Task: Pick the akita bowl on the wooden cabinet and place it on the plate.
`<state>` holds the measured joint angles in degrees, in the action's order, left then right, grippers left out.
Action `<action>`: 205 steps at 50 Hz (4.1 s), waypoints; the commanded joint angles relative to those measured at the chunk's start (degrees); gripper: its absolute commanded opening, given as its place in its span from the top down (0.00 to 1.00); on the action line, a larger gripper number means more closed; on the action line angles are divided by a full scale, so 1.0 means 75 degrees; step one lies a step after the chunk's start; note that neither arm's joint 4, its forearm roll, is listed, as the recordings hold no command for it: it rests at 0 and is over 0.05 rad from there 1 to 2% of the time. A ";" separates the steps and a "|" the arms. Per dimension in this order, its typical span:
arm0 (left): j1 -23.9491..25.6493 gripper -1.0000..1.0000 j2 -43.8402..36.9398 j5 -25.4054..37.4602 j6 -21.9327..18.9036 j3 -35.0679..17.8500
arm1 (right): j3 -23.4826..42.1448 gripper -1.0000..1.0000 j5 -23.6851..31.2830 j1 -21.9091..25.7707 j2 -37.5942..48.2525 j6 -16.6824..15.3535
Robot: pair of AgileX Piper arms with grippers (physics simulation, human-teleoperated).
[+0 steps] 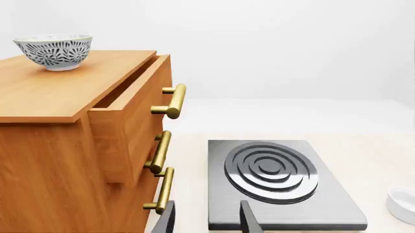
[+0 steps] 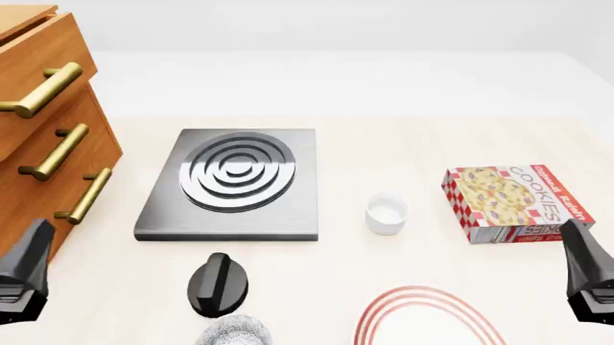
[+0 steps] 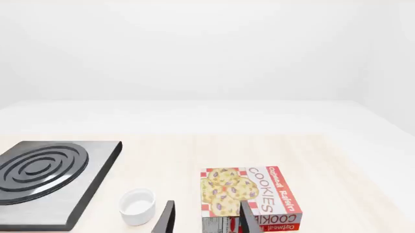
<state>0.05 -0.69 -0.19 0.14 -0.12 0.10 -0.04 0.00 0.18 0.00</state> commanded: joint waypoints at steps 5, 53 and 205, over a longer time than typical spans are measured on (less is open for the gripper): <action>0.0145 0.00 -0.0101 0.0245 0.0132 -0.0129 | 0.0023 0.00 -0.0011 -0.0001 0.0040 0.0001; 0.0812 0.00 -0.2061 0.2842 0.0632 -0.4774 | 0.0004 0.00 -0.0003 0.0001 0.0018 0.0001; -0.5349 0.00 -0.7559 0.3276 0.2467 -1.0062 | 0.0004 0.00 -0.0004 -0.0001 0.0017 0.0004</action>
<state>-38.91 -55.29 25.93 18.29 -76.12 0.14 -0.07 0.00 0.31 0.03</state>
